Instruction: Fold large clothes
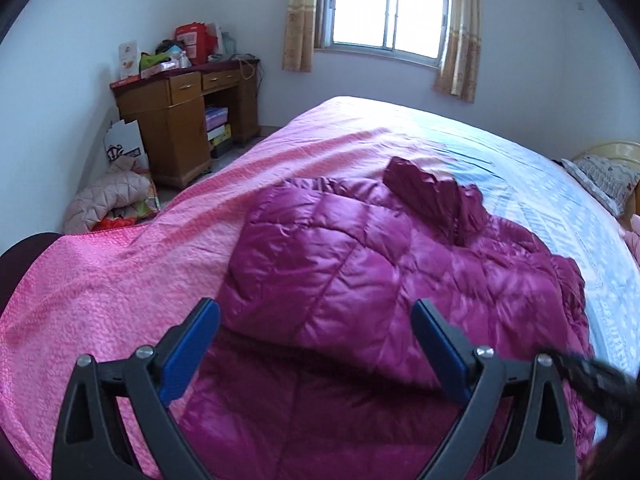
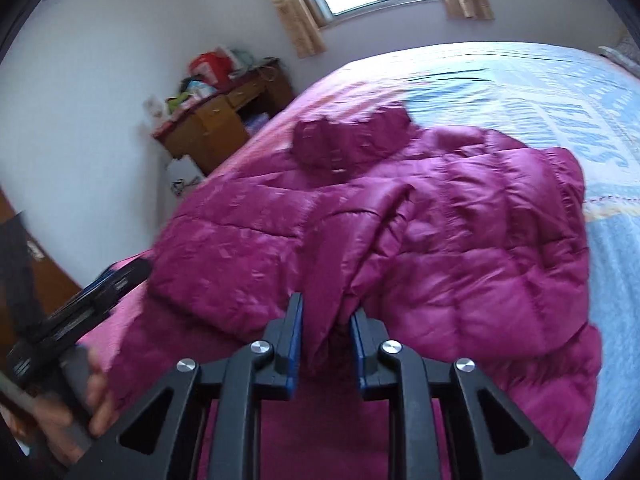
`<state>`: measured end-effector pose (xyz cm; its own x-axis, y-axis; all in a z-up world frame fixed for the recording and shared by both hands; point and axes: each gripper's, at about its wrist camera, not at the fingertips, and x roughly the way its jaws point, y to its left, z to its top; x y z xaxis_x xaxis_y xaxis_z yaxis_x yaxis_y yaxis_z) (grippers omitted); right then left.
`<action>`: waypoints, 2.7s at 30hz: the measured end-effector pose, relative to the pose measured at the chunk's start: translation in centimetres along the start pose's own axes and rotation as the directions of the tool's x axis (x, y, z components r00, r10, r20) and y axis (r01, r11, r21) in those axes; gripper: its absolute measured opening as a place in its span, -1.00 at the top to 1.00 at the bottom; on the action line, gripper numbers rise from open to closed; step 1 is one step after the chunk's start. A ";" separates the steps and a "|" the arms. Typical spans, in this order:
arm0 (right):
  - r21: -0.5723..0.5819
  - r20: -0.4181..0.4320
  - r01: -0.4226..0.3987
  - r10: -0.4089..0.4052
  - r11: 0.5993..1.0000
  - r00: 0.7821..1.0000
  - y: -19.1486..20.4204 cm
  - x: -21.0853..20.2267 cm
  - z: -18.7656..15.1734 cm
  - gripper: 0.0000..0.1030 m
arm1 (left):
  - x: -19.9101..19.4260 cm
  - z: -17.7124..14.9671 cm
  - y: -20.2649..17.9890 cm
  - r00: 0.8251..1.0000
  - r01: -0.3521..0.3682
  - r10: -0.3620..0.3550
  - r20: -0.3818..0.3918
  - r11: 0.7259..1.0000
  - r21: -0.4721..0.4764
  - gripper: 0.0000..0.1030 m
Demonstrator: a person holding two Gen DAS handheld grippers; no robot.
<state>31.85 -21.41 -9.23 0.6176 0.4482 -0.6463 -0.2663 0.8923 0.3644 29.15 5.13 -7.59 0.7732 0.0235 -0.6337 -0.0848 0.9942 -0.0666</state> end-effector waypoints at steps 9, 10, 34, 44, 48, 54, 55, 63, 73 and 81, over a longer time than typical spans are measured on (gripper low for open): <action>-0.014 -0.083 0.137 -0.137 0.991 0.987 -2.4 0.5 -1.7 0.33 | 5.3 -1.5 1.1 0.980 -0.174 0.175 -0.095 0.984 0.022 -0.94; -0.002 -0.080 0.144 -0.144 0.990 0.986 -2.5 0.2 -1.5 0.19 | 5.6 -1.8 1.4 0.981 -0.168 0.168 -0.095 0.986 0.011 -0.94; -0.216 -0.111 0.240 -0.268 0.947 0.957 1.1 1.1 -0.3 -0.02 | 3.2 -1.7 1.5 0.982 -0.125 0.136 -0.128 0.988 0.092 -0.97; -0.075 -0.048 0.155 -0.159 0.985 0.986 -1.4 -4.0 14.4 -0.31 | 0.6 12.3 -1.3 0.999 0.054 -0.054 -0.001 0.995 0.088 -1.00; 0.085 -0.118 0.089 -0.079 0.992 0.990 -4.3 -1.3 20.0 -0.31 | 3.9 16.1 -3.7 0.999 0.049 -0.049 -0.002 0.986 0.157 -1.00; 0.230 -0.218 0.126 -0.075 0.965 0.973 -6.9 7.7 22.1 -0.31 | 10.8 16.4 -4.7 0.985 0.066 -0.054 -0.163 0.995 0.068 -1.00; 0.235 -0.230 0.144 -0.089 0.961 0.969 -7.1 9.4 22.2 -0.31 | 11.5 16.2 -4.7 0.982 0.068 -0.058 -0.178 0.996 0.050 -1.00; 0.266 -0.266 0.250 -0.179 0.931 0.947 -7.3 17.5 22.5 -0.31 | 14.2 13.8 -4.0 0.971 0.020 -0.012 -0.239 0.999 0.029 -0.98; 0.204 -0.277 0.276 -0.215 0.939 0.936 -9.1 14.9 20.3 0.74 | 13.6 14.9 -4.2 0.980 -0.009 0.022 -0.198 0.998 0.069 -0.98; 0.143 -0.273 0.262 -0.217 0.954 0.937 -11.6 12.3 15.5 0.79 | 14.9 15.3 -7.6 0.973 0.039 -0.023 -0.230 0.997 0.064 -0.98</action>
<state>54.01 -27.08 -11.02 0.4345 0.2413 -0.8678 0.0137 0.9616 0.2742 50.87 -0.50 -4.74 0.6093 -0.0243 -0.7926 -0.0143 0.9990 -0.0416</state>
